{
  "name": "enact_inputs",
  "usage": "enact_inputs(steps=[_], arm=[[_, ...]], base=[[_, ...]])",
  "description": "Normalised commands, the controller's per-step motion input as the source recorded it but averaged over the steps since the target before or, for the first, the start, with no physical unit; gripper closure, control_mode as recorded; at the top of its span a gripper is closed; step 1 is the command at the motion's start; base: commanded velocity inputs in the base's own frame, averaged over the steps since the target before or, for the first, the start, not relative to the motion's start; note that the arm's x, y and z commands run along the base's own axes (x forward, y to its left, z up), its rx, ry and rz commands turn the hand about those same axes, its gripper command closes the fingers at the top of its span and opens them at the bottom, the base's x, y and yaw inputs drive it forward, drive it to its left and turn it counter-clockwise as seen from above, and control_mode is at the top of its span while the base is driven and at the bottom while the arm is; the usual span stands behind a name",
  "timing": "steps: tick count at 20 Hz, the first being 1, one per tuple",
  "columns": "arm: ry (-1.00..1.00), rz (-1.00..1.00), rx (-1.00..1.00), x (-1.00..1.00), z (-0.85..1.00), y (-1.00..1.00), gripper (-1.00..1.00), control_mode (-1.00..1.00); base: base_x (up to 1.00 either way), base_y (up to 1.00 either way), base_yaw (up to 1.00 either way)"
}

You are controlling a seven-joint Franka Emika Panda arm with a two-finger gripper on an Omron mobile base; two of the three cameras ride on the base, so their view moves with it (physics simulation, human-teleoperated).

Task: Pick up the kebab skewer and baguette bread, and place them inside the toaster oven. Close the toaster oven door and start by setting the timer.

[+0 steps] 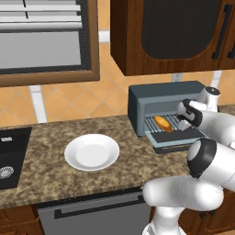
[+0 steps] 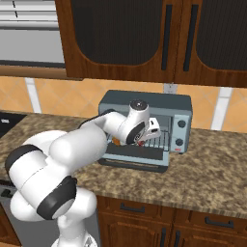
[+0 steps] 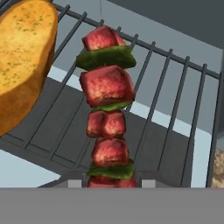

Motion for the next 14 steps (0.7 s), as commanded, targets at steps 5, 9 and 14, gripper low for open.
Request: enact_inputs(steps=[5, 9, 14], arm=[[0.00, 0.03, 0.00, 0.00, -0.01, -0.01, -1.00, -1.00], [0.00, 0.03, 0.00, 0.00, 0.00, 0.00, -1.00, -1.00], [0.00, 0.01, 0.00, -0.26, 0.20, 0.00, -1.00, -1.00]], base=[[0.00, 0.00, 0.00], [0.00, 0.00, 0.00], [0.00, 0.00, 0.00]])
